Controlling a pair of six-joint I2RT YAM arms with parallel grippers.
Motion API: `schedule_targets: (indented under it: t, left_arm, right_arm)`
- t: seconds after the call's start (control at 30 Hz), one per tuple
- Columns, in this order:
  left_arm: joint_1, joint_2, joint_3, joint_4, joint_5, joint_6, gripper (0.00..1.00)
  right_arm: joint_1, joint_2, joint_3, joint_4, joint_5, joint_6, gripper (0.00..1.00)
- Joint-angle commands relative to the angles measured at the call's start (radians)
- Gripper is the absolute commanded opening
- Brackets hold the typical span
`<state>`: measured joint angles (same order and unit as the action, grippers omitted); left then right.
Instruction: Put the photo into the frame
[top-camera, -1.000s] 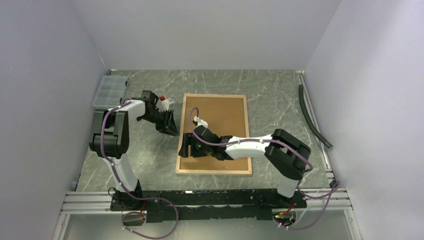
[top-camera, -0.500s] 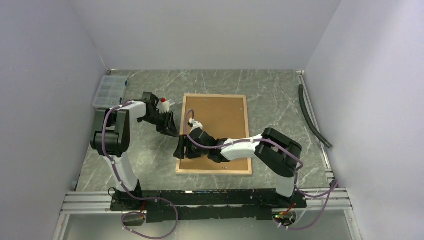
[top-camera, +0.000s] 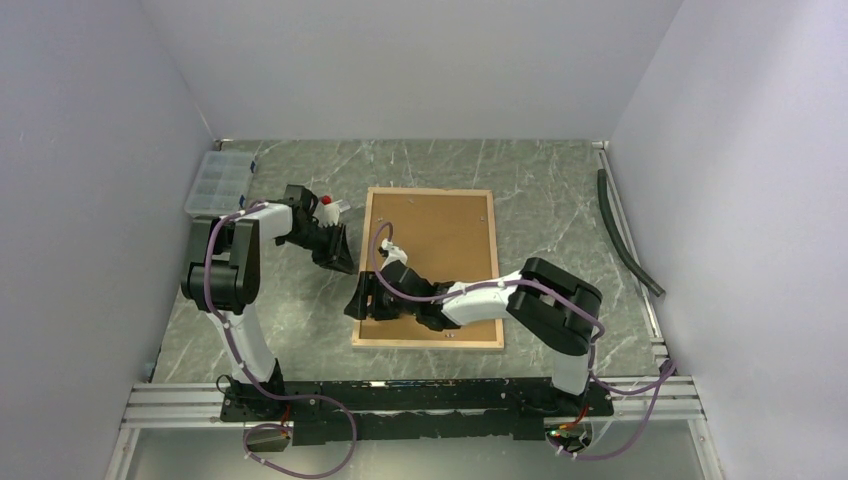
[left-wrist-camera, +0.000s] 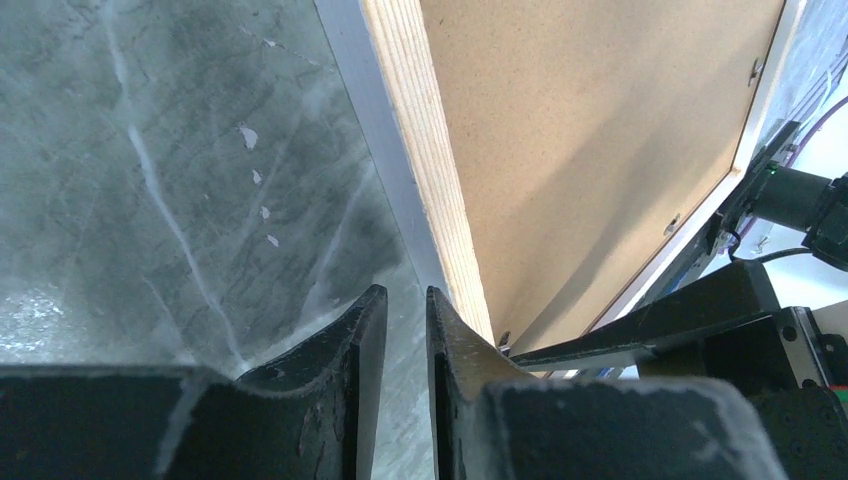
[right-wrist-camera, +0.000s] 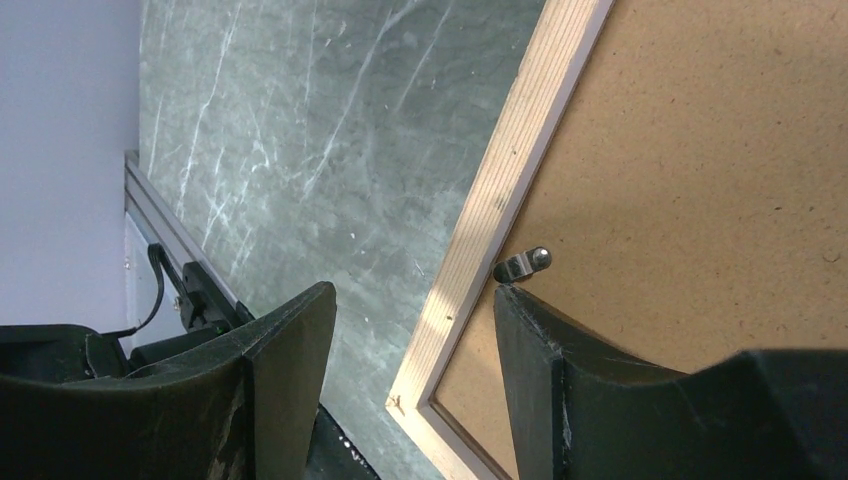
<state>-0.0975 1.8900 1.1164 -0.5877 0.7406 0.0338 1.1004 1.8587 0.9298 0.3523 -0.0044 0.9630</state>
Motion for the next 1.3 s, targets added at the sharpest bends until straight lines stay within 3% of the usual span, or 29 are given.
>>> schedule_targets:
  t: [0.0, 0.97, 1.13, 1.27]
  left_arm:
    - [-0.004, -0.010, -0.014, 0.026, -0.003, 0.015, 0.26]
    - [-0.027, 0.001, -0.028, 0.027, 0.010, 0.031, 0.21]
    - [-0.027, -0.004, -0.005, 0.001, 0.015, 0.030, 0.19]
    - [-0.011, -0.040, 0.035, -0.041, 0.027, 0.025, 0.19]
  right_arm:
    - [0.018, 0.000, -0.018, -0.015, 0.052, 0.028, 0.63]
    - [0.020, 0.055, 0.032, -0.014, 0.089, 0.000, 0.59]
    - [0.020, 0.010, 0.035, -0.013, 0.054, -0.041, 0.59]
    - [0.016, -0.085, 0.046, -0.038, 0.025, -0.079, 0.66]
